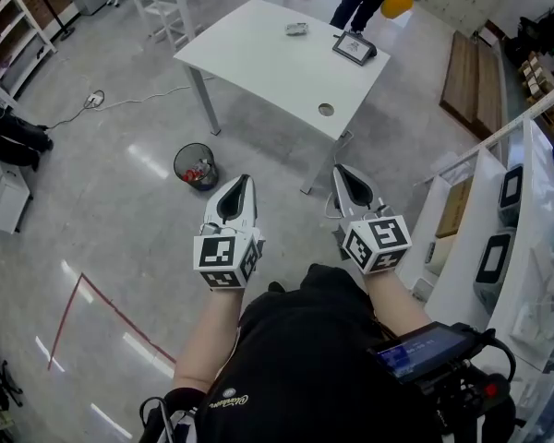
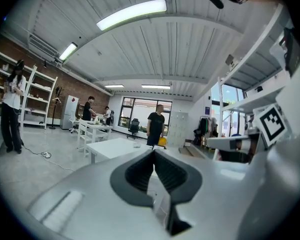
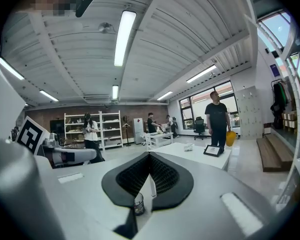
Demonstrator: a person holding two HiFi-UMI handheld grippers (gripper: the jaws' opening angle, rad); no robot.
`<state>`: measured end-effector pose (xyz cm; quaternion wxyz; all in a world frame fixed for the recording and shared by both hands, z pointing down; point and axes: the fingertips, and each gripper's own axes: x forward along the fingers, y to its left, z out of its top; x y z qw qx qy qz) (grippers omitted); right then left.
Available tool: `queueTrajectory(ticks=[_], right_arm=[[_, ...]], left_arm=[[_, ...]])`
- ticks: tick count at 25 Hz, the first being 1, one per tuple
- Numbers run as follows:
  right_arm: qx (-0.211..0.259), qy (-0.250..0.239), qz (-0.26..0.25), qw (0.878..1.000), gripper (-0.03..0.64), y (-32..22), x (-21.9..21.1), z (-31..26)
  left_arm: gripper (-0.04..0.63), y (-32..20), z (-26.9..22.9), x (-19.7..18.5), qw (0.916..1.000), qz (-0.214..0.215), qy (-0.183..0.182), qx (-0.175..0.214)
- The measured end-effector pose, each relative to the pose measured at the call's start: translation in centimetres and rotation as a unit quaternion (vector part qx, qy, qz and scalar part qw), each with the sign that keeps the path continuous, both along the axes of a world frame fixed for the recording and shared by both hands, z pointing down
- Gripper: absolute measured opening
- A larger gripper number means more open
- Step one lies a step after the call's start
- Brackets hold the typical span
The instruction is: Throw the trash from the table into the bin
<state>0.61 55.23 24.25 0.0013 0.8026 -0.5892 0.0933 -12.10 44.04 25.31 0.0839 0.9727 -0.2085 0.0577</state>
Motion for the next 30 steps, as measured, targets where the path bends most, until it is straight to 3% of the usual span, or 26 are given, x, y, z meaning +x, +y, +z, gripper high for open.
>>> queueTrajectory(ticks=[10, 16, 30], right_arm=[[-0.013, -0.007, -0.027, 1.0, 0.0, -5.9, 1.1, 1.8], [-0.014, -0.014, -0.057, 0.998, 0.0, -11.4, 4.2, 2.7], [-0.001, -0.051, -0.093, 0.994, 0.0, -24.5, 22.1, 3.8]], left_arm=[[0.008, -4.7, 1.7, 0.3, 0.9997, -0.019, -0.015, -0.008], [0.008, -9.2, 3.0, 3.0, 0.9984, -0.042, -0.035, -0.011], [0.009, -20.2, 3.9, 20.2, 0.995, -0.066, -0.074, -0.014]])
